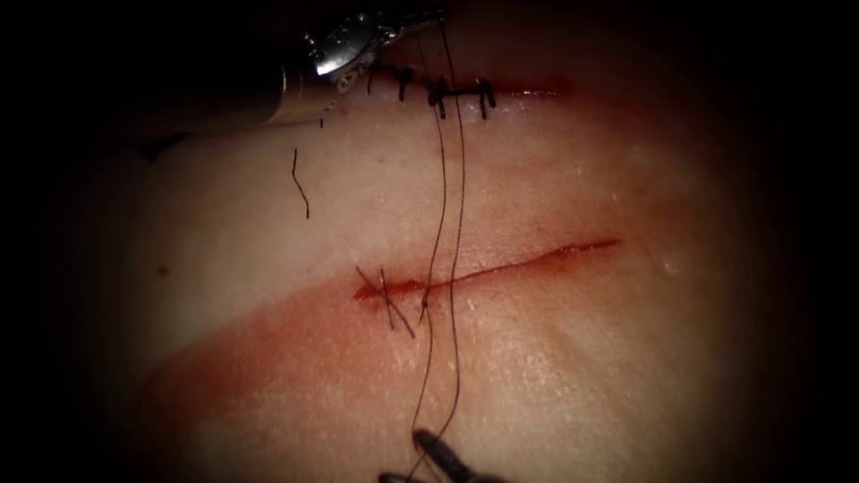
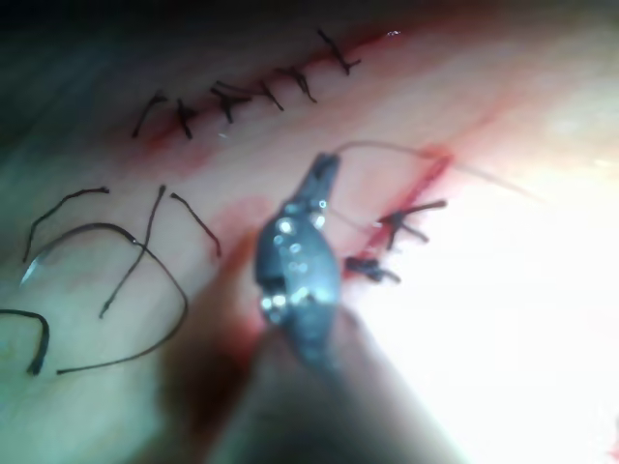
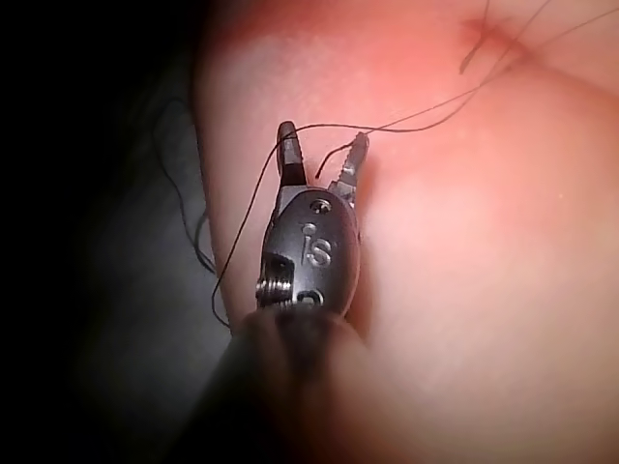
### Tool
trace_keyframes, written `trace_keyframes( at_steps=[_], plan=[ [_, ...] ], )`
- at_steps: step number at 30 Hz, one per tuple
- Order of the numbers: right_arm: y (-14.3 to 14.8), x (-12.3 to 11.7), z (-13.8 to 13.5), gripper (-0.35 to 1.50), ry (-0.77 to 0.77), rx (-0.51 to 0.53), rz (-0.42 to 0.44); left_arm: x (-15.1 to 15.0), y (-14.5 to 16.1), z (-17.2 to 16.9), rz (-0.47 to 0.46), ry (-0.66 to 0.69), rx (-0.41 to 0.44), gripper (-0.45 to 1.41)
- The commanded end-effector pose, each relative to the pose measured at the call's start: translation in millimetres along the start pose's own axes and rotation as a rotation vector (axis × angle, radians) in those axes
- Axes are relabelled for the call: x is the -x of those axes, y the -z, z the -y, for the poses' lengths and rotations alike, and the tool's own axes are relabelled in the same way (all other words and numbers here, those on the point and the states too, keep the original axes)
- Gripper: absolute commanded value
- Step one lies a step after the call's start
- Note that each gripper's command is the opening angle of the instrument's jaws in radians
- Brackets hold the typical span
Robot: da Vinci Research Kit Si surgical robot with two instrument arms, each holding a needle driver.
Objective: Wound Closure
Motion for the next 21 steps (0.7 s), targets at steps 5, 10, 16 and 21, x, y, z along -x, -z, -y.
trace_keyframes(
  at_steps=[5, 10, 16, 21],
  plan=[
    [4.6, -1.0, 1.7, 1.47, -0.01, -0.072, 0.023, -2.4, 0.8, -1.5, -0.027, -0.01, 0.0, -0.45],
    [9.1, -4.2, 0.1, 1.47, -0.028, -0.103, 0.046, -5.0, 2.8, -3.9, -0.044, -0.019, 0.015, -0.45],
    [15.1, -7.2, -3.1, 1.47, -0.04, -0.249, 0.078, -9.1, 6.5, -7.3, -0.073, -0.034, 0.031, -0.45],
    [19.1, -6.0, -3.6, 1.43, 0.003, -0.37, 0.184, -11.4, 8.3, -9.0, -0.091, -0.048, 0.038, -0.45]
  ],
)
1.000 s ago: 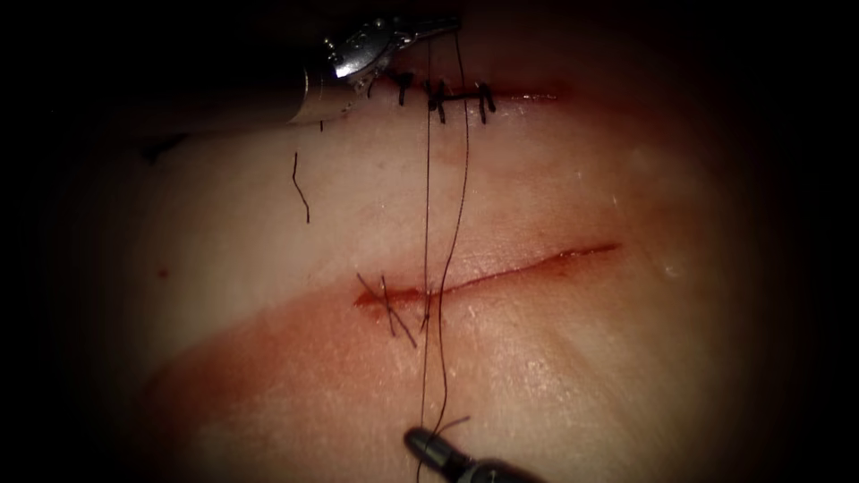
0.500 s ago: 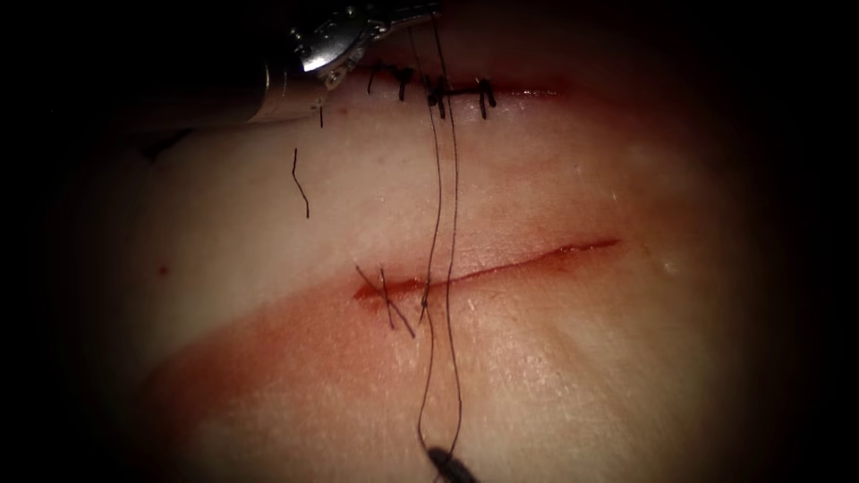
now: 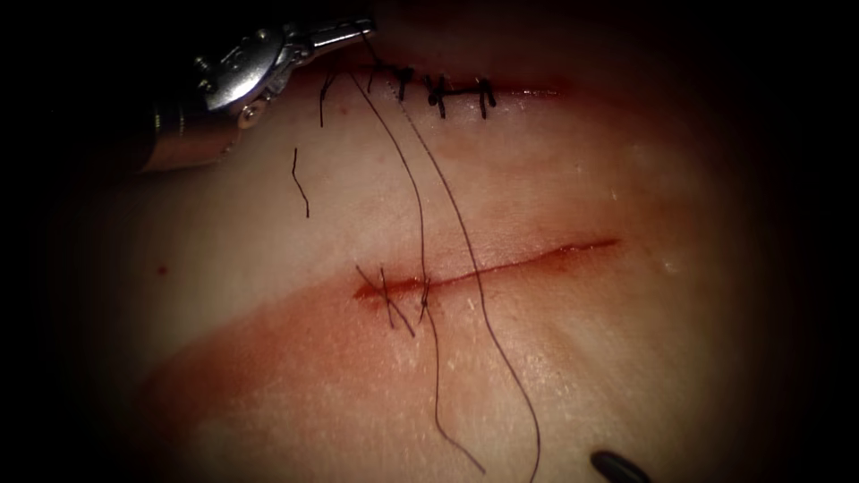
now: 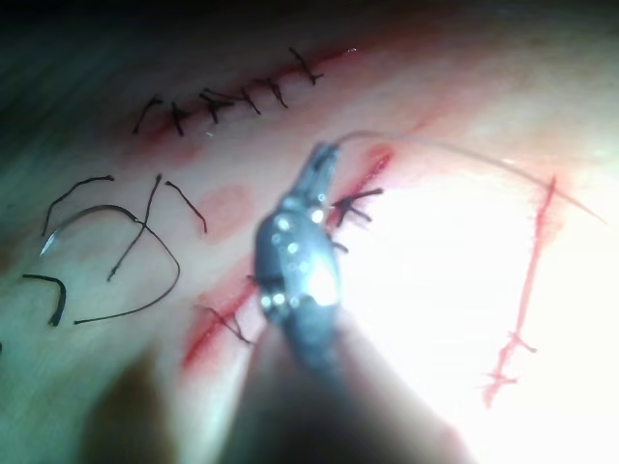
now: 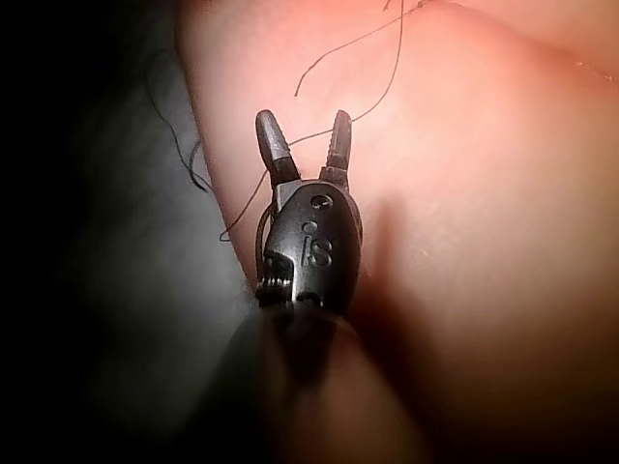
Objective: Wound Closure
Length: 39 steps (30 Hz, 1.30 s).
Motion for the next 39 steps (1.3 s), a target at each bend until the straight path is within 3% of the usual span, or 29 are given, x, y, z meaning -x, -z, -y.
trace_keyframes(
  at_steps=[1, 5, 7, 8, 12, 13, 16, 18, 19, 22, 25, 29, 34, 39],
  plan=[
    [1.3, 1.3, 0.6, 1.3, -0.007, -0.014, 0.03, -0.1, 0.1, -0.9, -0.012, 0.003, 0.015, -0.45],
    [2.5, 0.2, -0.2, 1.36, -0.014, 0.027, -0.017, -0.8, 0.6, -2.7, -0.016, 0.005, 0.029, -0.45],
    [3.0, -2.9, -2.1, 1.33, -0.051, 0.036, -0.063, -1.6, 1.1, -5.2, -0.025, -0.003, 0.05, -0.45],
    [3.0, -2.9, -2.1, 1.33, -0.051, 0.036, -0.063, -1.6, 1.1, -5.2, -0.025, -0.003, 0.05, -0.45],
    [2.2, -9.1, -7.2, 1.26, 0.018, 0.072, -0.103, -3.2, 1.8, -8.8, -0.049, -0.012, 0.096, -0.45],
    [2.2, -9.1, -7.2, 1.26, 0.018, 0.072, -0.103, -3.2, 1.8, -8.8, -0.049, -0.012, 0.096, -0.45],
    [-1.2, -12.5, -13.5, 1.3, 0.089, 0.175, -0.079, -4.5, 2.2, -10.4, -0.069, -0.023, 0.129, -0.45],
    [-2.0, -12.6, -14.5, 1.3, 0.097, 0.187, -0.069, -4.6, 2.4, -10.5, -0.073, -0.022, 0.136, -0.45],
    [-4.9, -12.3, -17.7, 1.3, 0.104, 0.2, -0.008, -5.1, 2.7, -10.9, -0.081, -0.031, 0.149, -0.45],
    [-7.0, -11.7, -19.4, 1.3, 0.114, 0.206, 0.014, -5.3, 3.1, -11.1, -0.084, -0.029, 0.155, -0.45],
    [-11.2, -10.4, -21.0, 1.28, 0.121, 0.185, 0.045, -6.0, 3.5, -11.3, -0.087, -0.029, 0.16, -0.45],
    [-17.4, -9.5, -21.4, 1.28, 0.163, 0.17, 0.065, -7.5, 3.4, -11.4, -0.09, -0.035, 0.159, -0.45],
    [-21.0, -9.0, -20.6, 1.28, 0.196, 0.151, 0.054, -7.9, 2.2, -12.0, -0.099, -0.04, 0.163, -0.45],
    [-21.9, -9.1, -19.8, 1.28, 0.218, 0.144, 0.052, -7.2, 1.5, -11.9, -0.1, -0.045, 0.165, -0.45]
  ],
)
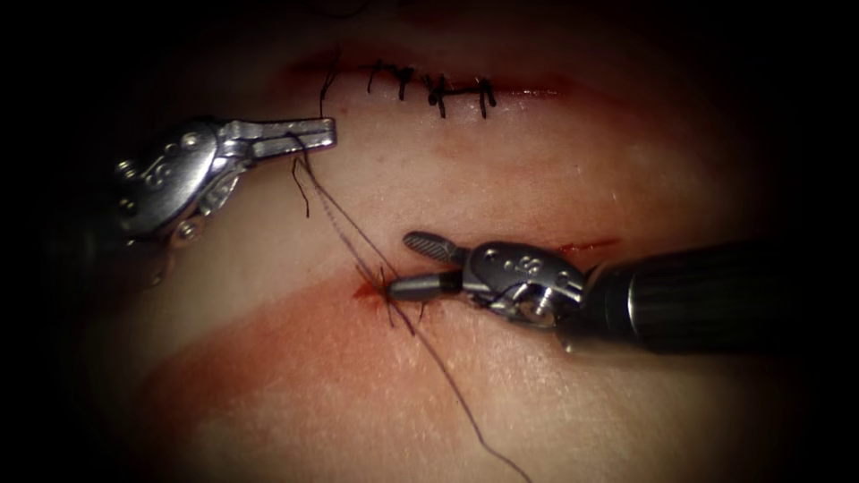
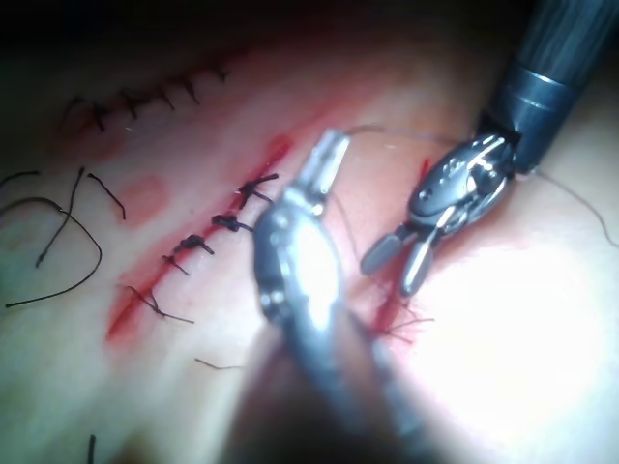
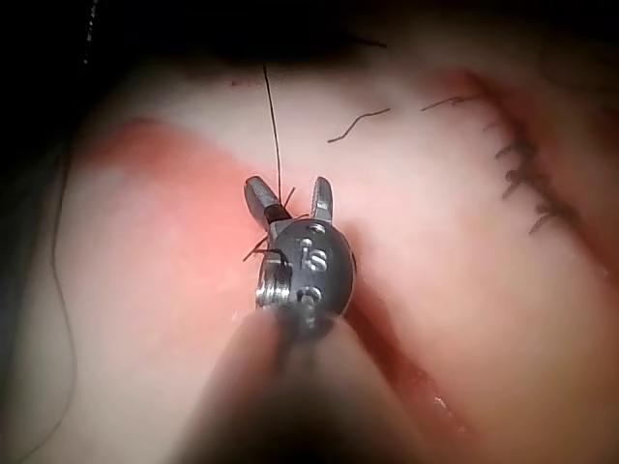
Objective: Wound Closure
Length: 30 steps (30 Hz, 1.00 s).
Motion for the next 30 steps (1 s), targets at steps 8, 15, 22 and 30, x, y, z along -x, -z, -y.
trace_keyframes(
  at_steps=[8, 15, 22, 30],
  plan=[
    [-3.4, 1.3, 2.1, 1.28, 0.018, -0.009, -0.005, 1.4, -1.1, 0.0, 0.003, -0.005, -0.001, -0.45],
    [-5.0, 0.7, 1.6, 1.26, 0.022, -0.009, -0.011, 1.2, -1.1, -0.4, 0.004, -0.005, 0.002, -0.45],
    [-5.9, 0.4, 1.5, 1.26, 0.021, -0.005, -0.012, 1.0, -1.6, -1.3, 0.004, -0.007, 0.003, -0.45],
    [-7.2, 0.6, 2.0, 1.26, 0.039, -0.027, -0.021, 0.6, -2.1, -1.4, 0.001, -0.004, 0.003, -0.45]
  ],
)
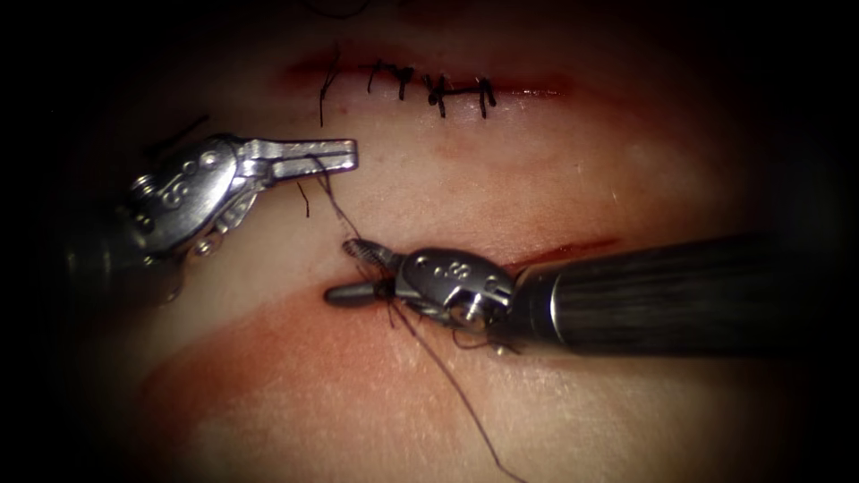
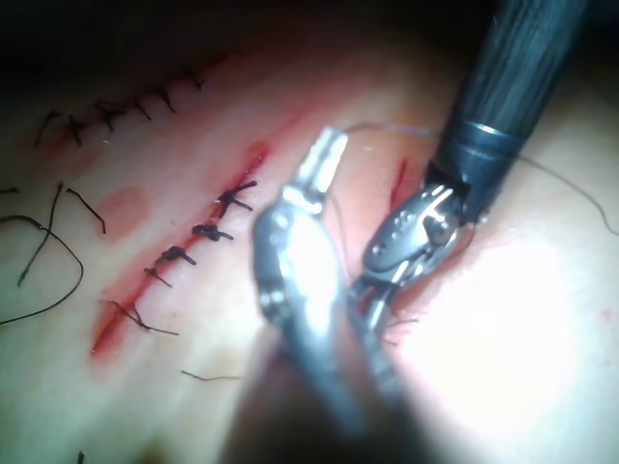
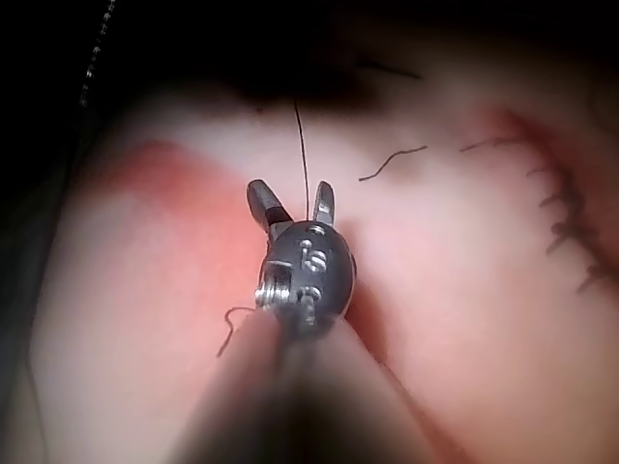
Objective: Wound Closure
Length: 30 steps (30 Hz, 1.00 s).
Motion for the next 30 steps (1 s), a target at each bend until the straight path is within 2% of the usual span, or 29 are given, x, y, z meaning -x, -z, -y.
trace_keyframes(
  at_steps=[1, 6, 10, 14, 28, 29, 30],
  plan=[
    [-0.8, 0.6, 0.3, 1.26, 0.0, -0.005, -0.001, 0.7, -0.4, 0.0, -0.001, 0.002, 0.0, -0.45],
    [-0.9, 0.2, -0.1, 1.26, -0.003, -0.008, -0.002, 0.4, -1.2, -0.9, -0.008, 0.0, 0.008, -0.45],
    [-0.9, 0.6, -0.4, 1.26, -0.001, -0.008, -0.002, 0.1, -1.7, -1.3, -0.005, 0.001, 0.012, -0.45],
    [-1.0, 1.1, 0.0, 1.15, 0.007, -0.016, -0.005, 0.0, -2.1, -1.3, -0.007, 0.002, 0.017, -0.45],
    [-1.0, 2.4, 0.0, 1.11, 0.02, -0.024, 0.001, 0.0, -2.3, -1.6, -0.009, 0.001, 0.019, -0.45],
    [-1.0, 2.4, 0.0, 1.06, 0.02, -0.024, 0.001, 0.0, -2.3, -1.6, -0.009, 0.001, 0.019, -0.45],
    [-0.9, 2.5, 0.1, 0.66, 0.034, -0.03, 0.0, 0.0, -2.4, -1.6, -0.006, 0.001, 0.021, -0.45]
  ],
)
